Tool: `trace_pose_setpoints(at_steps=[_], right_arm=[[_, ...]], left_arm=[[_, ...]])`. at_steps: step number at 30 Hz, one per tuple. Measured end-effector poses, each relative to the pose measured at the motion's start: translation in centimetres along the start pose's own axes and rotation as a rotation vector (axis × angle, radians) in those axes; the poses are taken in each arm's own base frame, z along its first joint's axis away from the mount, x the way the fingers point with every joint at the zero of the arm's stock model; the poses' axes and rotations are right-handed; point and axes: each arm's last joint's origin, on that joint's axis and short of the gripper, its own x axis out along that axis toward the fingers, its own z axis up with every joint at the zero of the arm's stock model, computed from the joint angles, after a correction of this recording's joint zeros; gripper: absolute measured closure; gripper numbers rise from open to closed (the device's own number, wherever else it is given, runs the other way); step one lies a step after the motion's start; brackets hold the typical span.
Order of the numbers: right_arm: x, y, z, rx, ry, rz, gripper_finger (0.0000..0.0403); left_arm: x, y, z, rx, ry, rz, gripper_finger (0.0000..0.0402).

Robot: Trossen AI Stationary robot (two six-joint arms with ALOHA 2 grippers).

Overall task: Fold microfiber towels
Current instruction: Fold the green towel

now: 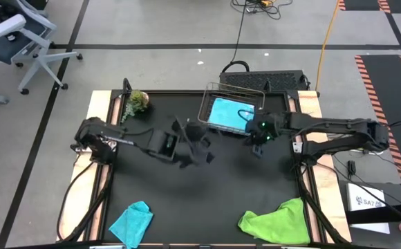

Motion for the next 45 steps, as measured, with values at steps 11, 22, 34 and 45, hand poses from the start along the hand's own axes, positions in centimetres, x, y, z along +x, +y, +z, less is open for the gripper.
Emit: trace_pose_setpoints(at_steps=[11,22,34,45], right_arm=[[2.5,-2.0,-2.3,0.029,0.006,-0.108,0.0402],[1.8,-3.8,-1.9,-0.022,-0.038,-0.173,0.0402],[-1.9,-0.5,-2.1,-0.012,-0.182,0.193,0.0403],[-5.6,4.3,-3.1,0.017,-0.209,0.393,0.0403]], left_arm=[[-1.7,-1.7,-6.4,-0.088,0.222,0.138,0.0227],[-2.5,-2.9,-7.9,-0.113,0.276,0.105,0.0227],[-2.5,-2.5,-7.5,0.199,0.199,0.12,0.0227],[-1.3,-1.7,-6.8,0.277,0.203,0.163,0.0227]])
